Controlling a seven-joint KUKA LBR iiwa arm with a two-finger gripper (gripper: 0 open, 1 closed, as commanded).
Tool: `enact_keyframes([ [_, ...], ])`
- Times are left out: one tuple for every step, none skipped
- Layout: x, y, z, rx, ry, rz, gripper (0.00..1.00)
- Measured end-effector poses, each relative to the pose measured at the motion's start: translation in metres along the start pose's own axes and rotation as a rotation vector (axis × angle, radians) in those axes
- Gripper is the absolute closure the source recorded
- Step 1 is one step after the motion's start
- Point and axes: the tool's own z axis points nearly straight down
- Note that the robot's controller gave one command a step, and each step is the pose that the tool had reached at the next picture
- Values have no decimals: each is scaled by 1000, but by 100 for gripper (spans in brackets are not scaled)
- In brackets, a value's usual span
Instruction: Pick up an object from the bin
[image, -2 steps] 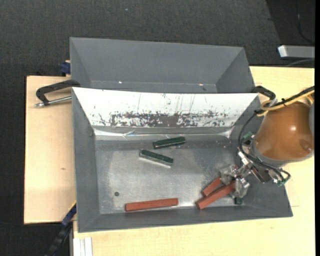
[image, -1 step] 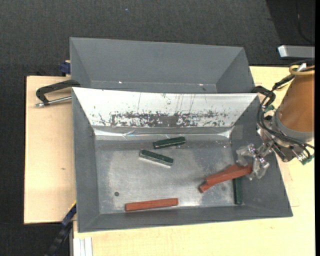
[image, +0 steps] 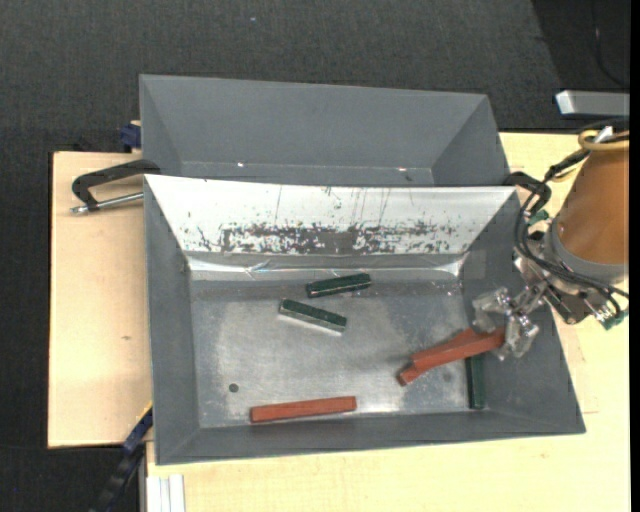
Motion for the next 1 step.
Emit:
enact_keyframes([
  [4,0,-27,-3,2,-87,100],
])
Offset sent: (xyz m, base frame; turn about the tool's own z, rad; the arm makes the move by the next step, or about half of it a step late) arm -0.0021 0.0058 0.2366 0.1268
